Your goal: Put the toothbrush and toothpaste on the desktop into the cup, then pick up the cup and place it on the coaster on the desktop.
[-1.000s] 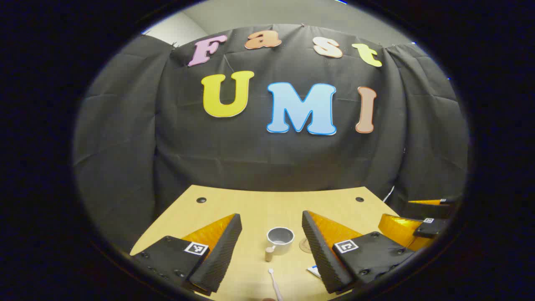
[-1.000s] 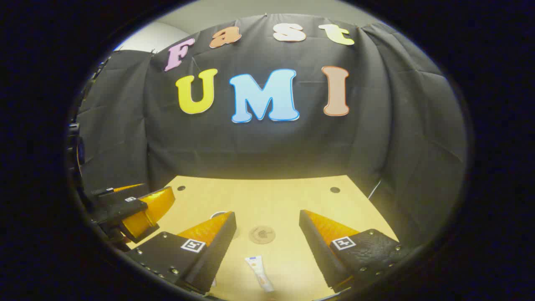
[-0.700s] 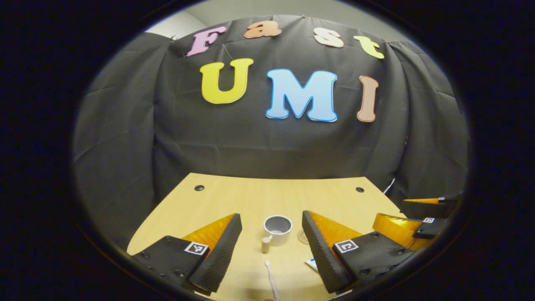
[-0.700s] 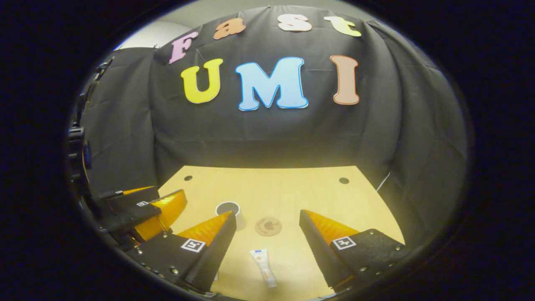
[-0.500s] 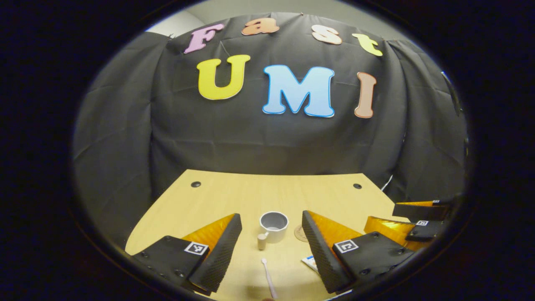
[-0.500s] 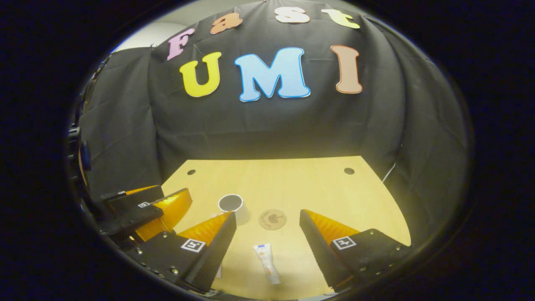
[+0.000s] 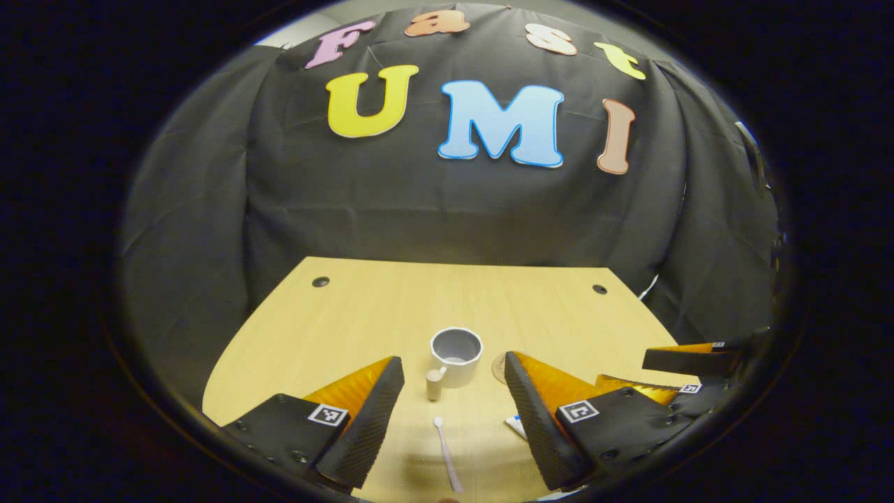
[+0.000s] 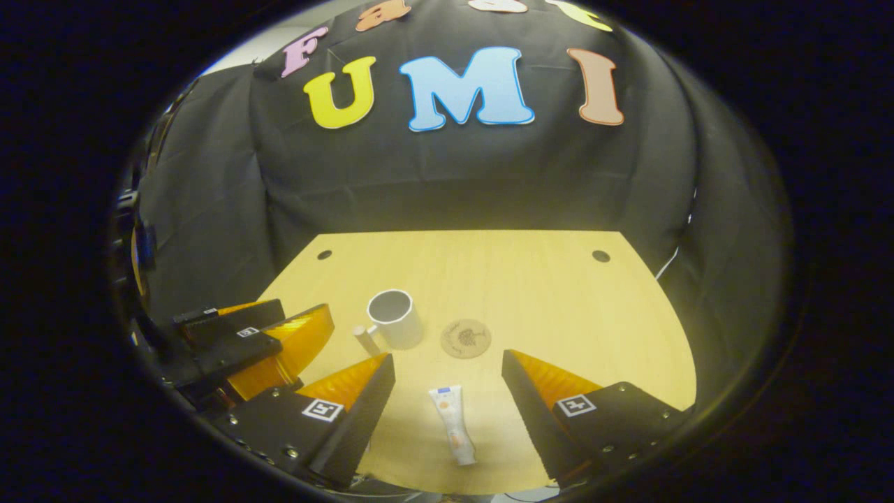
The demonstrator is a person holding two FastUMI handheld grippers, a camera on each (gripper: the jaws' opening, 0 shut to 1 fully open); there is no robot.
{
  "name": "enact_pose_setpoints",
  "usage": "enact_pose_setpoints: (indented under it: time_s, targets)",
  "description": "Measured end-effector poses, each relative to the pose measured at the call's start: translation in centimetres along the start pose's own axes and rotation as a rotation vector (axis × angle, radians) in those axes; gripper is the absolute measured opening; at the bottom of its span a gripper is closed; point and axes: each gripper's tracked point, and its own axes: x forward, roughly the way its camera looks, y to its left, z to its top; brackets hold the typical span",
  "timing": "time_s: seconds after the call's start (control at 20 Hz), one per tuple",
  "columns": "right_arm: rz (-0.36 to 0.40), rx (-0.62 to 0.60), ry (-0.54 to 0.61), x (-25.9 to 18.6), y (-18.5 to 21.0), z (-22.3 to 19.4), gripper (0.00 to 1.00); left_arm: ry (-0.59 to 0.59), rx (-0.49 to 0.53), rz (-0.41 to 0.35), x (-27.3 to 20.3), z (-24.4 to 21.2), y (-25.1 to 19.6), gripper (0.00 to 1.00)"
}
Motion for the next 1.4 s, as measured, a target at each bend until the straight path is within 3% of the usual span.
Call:
enact_pose_setpoints:
  time_s: [0.45, 0.65, 0.7, 0.75, 0.85, 0.95, 1.05, 1.4]
  targets:
    - [0.0, -0.007, 0.15, 3.7, 0.0, -4.4, 0.95, 0.193, -0.018, -0.007, 3.7, -6.9, 0.6, 0.97]
    - [0.003, -0.003, 0.239, 5.4, -0.2, -7.2, 0.95, 0.294, -0.038, -0.005, 4.8, -10.7, 1.2, 0.94]
    - [0.003, -0.004, 0.261, 5.6, -0.3, -7.7, 0.95, 0.326, -0.042, -0.002, 4.9, -11.7, 1.4, 0.88]
    - [0.0, -0.008, 0.28, 5.8, -0.4, -8.2, 0.95, 0.358, -0.048, -0.001, 5.1, -12.6, 1.5, 0.95]
    - [-0.008, -0.021, 0.329, 6.4, -0.7, -9.5, 0.95, 0.399, -0.067, -0.003, 5.5, -13.9, 1.5, 0.97]
    - [-0.011, -0.028, 0.38, 7.1, -0.9, -11.3, 0.95, 0.444, -0.075, 0.001, 6.0, -15.6, 1.6, 0.9]
    - [-0.012, -0.028, 0.419, 7.8, -1.0, -12.4, 0.95, 0.479, -0.07, 0.005, 6.4, -17.2, 1.8, 1.0]
    - [-0.045, -0.051, 0.55, 9.2, -2.2, -15.9, 0.95, 0.59, -0.053, 0.03, 7.3, -21.1, 2.2, 1.0]
